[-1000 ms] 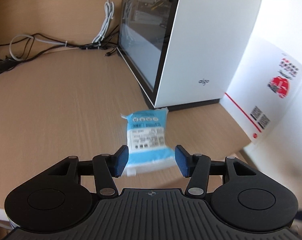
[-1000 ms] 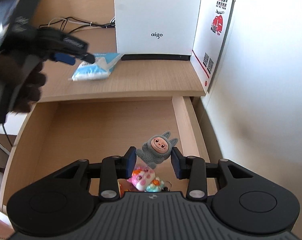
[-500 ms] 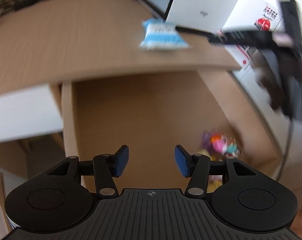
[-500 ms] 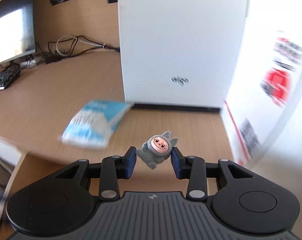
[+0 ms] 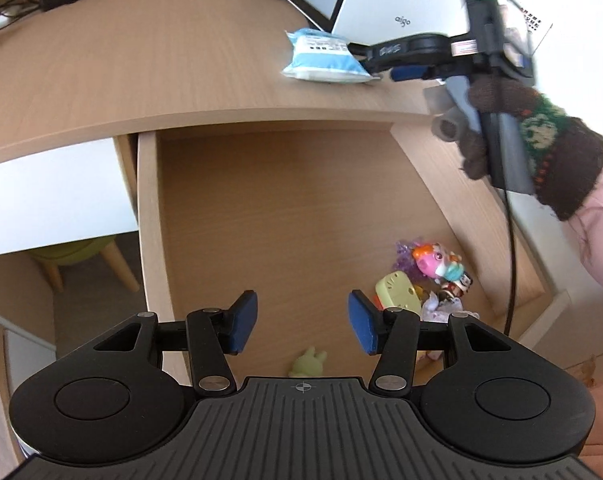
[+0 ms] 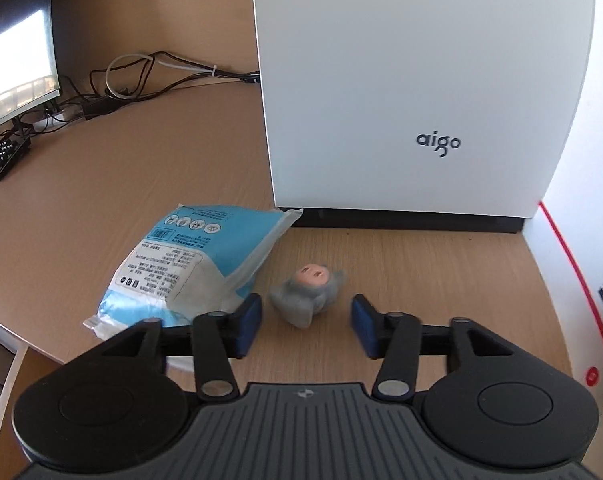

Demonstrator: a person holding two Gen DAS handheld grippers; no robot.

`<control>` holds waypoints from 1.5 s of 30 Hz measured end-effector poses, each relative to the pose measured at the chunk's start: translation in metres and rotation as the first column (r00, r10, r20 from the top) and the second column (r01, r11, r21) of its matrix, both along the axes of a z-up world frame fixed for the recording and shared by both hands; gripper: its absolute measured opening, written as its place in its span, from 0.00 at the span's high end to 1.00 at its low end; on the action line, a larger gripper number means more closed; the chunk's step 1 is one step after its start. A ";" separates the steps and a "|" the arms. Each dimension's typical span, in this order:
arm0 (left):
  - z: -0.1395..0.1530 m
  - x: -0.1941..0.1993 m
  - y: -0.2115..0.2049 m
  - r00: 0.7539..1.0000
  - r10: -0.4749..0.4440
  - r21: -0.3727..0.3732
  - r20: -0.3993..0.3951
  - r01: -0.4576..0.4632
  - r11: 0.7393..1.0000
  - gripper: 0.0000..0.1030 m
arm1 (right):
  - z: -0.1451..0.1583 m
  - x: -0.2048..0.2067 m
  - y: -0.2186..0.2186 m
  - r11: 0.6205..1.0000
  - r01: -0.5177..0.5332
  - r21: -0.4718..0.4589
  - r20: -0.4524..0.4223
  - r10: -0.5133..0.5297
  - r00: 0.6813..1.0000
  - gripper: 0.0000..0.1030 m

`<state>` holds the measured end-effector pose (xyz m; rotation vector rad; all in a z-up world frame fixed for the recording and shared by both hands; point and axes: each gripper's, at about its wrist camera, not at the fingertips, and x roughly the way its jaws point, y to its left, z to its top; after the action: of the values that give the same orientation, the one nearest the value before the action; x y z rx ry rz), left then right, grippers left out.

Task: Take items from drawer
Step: 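Reach the open left tool into the drawer toward the green bunny, then close the left tool on the green bunny and lift it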

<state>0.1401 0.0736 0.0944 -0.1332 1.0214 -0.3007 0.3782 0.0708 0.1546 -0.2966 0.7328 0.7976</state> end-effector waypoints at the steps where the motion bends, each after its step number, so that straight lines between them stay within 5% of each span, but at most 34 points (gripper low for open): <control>1: 0.000 0.002 0.000 1.000 -0.001 -0.001 -0.001 0.001 1.000 0.47 | 0.005 -0.003 -0.004 1.000 0.005 0.014 0.001 -0.005 1.000 0.47; 5: -0.004 0.010 -0.003 1.000 -0.005 0.011 -0.011 0.005 1.000 0.47 | 0.026 -0.025 -0.033 0.997 0.029 0.066 0.022 -0.031 0.999 0.31; 12: 0.000 0.022 0.010 1.000 0.020 -0.046 -0.009 -0.021 0.999 0.49 | 0.033 -0.070 -0.080 0.998 0.049 0.034 0.028 -0.050 0.998 0.20; 17: 0.004 0.030 0.024 0.999 0.031 -0.066 -0.020 -0.032 0.997 0.49 | 0.013 -0.097 -0.103 0.999 0.046 -0.028 -0.025 -0.047 0.999 0.19; 25: 0.000 0.036 0.008 0.992 -0.100 0.023 -0.080 0.102 0.994 0.49 | -0.021 -0.115 -0.125 0.993 0.078 -0.093 -0.134 -0.090 0.987 0.19; 29: -0.016 0.034 -0.012 0.972 -0.182 0.059 -0.146 0.192 0.980 0.49 | -0.024 -0.117 -0.132 0.992 0.081 -0.101 -0.142 -0.095 0.985 0.19; 38: -0.077 0.032 -0.061 0.884 -0.309 0.186 -0.350 0.389 0.902 0.51 | -0.015 -0.115 -0.159 0.987 0.128 -0.097 -0.153 -0.142 0.978 0.17; 45: -0.099 0.037 -0.071 0.870 -0.294 0.235 -0.397 0.406 0.883 0.56 | -0.018 -0.113 -0.179 0.977 0.185 -0.107 -0.193 -0.203 0.960 0.16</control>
<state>0.1767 0.0025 -0.0044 0.3061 1.4407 -0.4570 0.2655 -0.1078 0.1369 -0.2197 0.9760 0.6153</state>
